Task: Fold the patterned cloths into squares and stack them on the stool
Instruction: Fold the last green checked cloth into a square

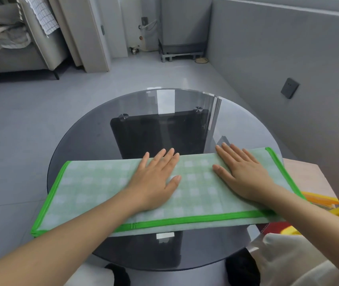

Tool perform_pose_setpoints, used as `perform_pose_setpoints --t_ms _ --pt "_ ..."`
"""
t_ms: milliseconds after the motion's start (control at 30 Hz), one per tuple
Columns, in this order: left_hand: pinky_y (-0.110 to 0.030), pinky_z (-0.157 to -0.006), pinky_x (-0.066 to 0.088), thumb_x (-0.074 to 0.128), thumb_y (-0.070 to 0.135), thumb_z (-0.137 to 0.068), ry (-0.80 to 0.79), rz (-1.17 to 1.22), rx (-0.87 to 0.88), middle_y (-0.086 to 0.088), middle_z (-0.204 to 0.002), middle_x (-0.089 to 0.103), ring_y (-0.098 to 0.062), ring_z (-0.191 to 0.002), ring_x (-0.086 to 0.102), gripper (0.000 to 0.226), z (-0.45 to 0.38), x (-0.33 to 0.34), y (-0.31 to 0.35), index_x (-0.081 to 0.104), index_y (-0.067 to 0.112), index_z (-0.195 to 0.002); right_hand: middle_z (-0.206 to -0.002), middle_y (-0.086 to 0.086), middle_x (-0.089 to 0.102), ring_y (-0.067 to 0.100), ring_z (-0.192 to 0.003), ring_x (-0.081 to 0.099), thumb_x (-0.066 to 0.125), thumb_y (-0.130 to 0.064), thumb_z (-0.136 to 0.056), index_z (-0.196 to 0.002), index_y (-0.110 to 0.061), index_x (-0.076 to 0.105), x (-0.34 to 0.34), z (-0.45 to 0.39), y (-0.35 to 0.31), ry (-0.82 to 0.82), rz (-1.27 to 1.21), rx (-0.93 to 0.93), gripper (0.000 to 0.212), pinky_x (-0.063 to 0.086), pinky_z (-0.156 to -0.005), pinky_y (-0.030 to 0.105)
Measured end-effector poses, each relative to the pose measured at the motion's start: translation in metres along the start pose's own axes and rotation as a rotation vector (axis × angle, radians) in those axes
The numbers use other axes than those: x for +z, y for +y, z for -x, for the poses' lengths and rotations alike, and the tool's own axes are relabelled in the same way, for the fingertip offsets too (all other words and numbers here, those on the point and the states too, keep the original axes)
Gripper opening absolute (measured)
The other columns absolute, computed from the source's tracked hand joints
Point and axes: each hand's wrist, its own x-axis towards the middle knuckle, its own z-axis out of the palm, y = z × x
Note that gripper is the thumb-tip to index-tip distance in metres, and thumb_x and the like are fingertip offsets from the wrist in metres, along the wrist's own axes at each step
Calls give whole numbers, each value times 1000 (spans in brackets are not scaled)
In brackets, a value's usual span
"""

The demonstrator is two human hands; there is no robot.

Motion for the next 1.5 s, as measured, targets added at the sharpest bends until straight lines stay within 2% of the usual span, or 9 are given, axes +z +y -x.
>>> perform_pose_setpoints --t_ms 300,367,567,733,1100,1233,1333,1400,1500 --pt "-38 -117 -16 -12 61 -78 28 -4 2 14 -156 -20 -4 -142 -21 79 -1 4 1 -13 29 -150 -158 -5 -4 12 -145 -6 13 -61 -91 -150 -29 -1 -8 3 31 -2 0 164 68 -2 -119 33" --pt "-37 -116 -17 -8 60 -83 35 2 0 14 -156 -19 -3 -142 -21 74 0 4 1 -12 29 -150 -158 -3 -7 13 -145 -8 16 -57 -94 -150 -27 -2 -9 1 21 -18 -40 160 66 -3 -119 33" --pt "-39 -118 -12 13 39 -102 49 32 4 11 -158 -12 -4 -144 -16 55 -2 -1 4 -5 25 -152 -158 -5 -3 9 -145 -7 21 -38 -101 -150 -23 2 -2 -7 -55 14 -179 -180 55 -7 -117 26" --pt "-35 -119 -10 16 33 -102 72 30 22 8 -159 -9 -4 -145 -13 54 6 -2 -13 0 22 -152 -158 -8 0 7 -145 -7 -17 -62 -78 -150 -24 -1 15 -9 -83 3 -85 -294 82 -7 -117 26" --pt "-28 -116 -15 -14 59 -73 95 41 -312 12 -156 -15 1 -141 -17 85 81 -2 -118 -7 26 -151 -156 -12 -10 3 -143 -13 -31 -70 -64 -149 -30 -7 14 -9 -85 -29 6 -272 97 -11 -115 24" --pt "-34 -116 -16 12 48 -99 9 60 -341 10 -158 -14 -3 -143 -15 59 82 -8 -122 -6 27 -151 -157 -11 -9 5 -143 -12 -36 -72 -58 -149 -29 -7 14 -9 -88 -48 26 -269 106 -11 -116 25" --pt "-39 -117 -13 34 48 -98 41 155 -360 9 -159 8 -6 -146 0 58 80 -18 -126 16 31 -151 -158 -5 -5 11 -145 -8 -9 -68 -81 -150 -23 0 9 -8 -98 -56 -6 -258 83 -6 -117 28" --pt "-40 -118 -10 49 50 -92 136 207 -384 8 -145 32 -10 -140 19 56 78 -26 -127 35 34 -144 -159 -2 3 15 -146 1 21 -44 -98 -150 -21 9 2 -9 -109 -66 -33 -260 58 2 -117 28" --pt "-38 -117 2 64 52 -82 169 206 -407 7 -121 41 -14 -126 31 54 73 -37 -126 49 36 -132 -153 -5 27 18 -138 23 43 -32 -95 -145 -23 26 -6 -13 -132 -59 -144 -390 54 17 -112 28"
